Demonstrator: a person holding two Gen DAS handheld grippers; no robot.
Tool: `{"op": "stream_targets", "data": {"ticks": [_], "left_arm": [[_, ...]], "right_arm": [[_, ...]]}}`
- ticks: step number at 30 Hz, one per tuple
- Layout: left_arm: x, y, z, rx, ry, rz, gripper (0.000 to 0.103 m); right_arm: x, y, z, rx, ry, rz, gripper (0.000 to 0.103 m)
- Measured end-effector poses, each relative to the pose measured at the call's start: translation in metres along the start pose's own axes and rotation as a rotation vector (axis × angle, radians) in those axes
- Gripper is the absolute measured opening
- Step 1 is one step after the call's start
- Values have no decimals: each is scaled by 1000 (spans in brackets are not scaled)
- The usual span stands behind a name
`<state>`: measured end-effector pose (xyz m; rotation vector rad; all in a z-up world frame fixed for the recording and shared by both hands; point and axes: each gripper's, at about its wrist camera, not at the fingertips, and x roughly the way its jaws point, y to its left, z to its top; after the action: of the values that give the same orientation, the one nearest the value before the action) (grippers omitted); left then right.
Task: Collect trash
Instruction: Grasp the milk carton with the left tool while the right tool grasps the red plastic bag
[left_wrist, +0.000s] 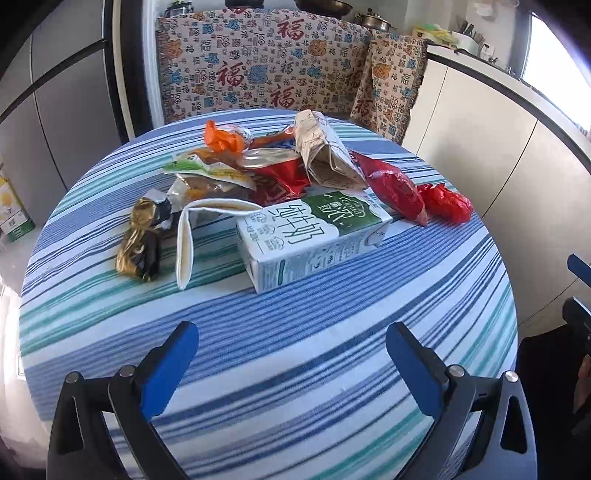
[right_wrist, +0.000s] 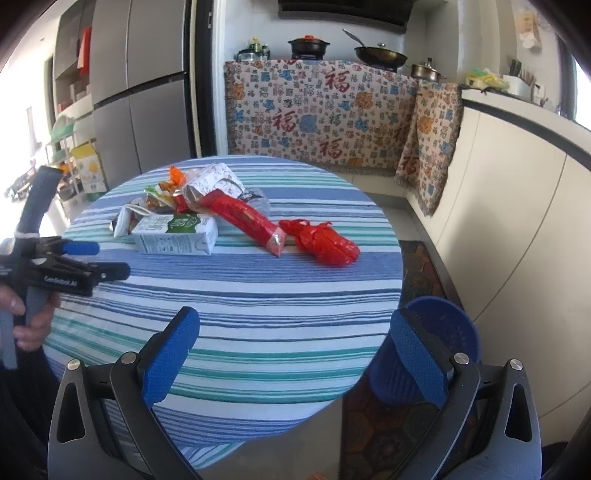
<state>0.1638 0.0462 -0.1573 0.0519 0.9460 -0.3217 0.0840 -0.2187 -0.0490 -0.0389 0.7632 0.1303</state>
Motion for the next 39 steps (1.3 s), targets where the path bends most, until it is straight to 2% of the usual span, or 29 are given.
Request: {"op": "stream_targets", "data": {"ticks": [6, 12, 17, 20, 24, 25, 27, 29, 31, 33, 35, 39], "left_arm": [[36, 13, 25, 94, 14, -10, 103], [57, 24, 47, 166, -10, -34, 103], [56, 22, 58, 236, -31, -193, 103], [53, 9, 58, 270, -7, -298, 102], [37, -12, 42, 353, 60, -461, 102], [32, -19, 38, 384, 60, -459, 102], [26, -27, 37, 409, 34, -396, 102], [25, -27, 46, 361, 2, -333, 102], [29, -26, 59, 315, 3, -316, 103], [37, -34, 69, 329, 14, -303, 103], [46, -46, 75, 378, 46, -293, 103], [67, -62, 74, 424, 145, -249, 101]], "right_arm": [[18, -7, -5, 5, 40, 9, 103], [64, -19, -7, 9, 128, 37, 103], [78, -28, -12, 42, 159, 35, 103], [82, -34, -12, 41, 167, 46, 103], [90, -55, 0, 52, 155, 82, 103], [94, -62, 6, 47, 154, 84, 103], [107, -73, 19, 23, 169, 98, 103], [123, -76, 34, -19, 205, 120, 103], [141, -71, 53, -104, 244, 165, 102], [157, -59, 70, -212, 285, 190, 98], [172, -44, 83, -324, 327, 205, 87], [197, -23, 89, -480, 405, 194, 74]]}}
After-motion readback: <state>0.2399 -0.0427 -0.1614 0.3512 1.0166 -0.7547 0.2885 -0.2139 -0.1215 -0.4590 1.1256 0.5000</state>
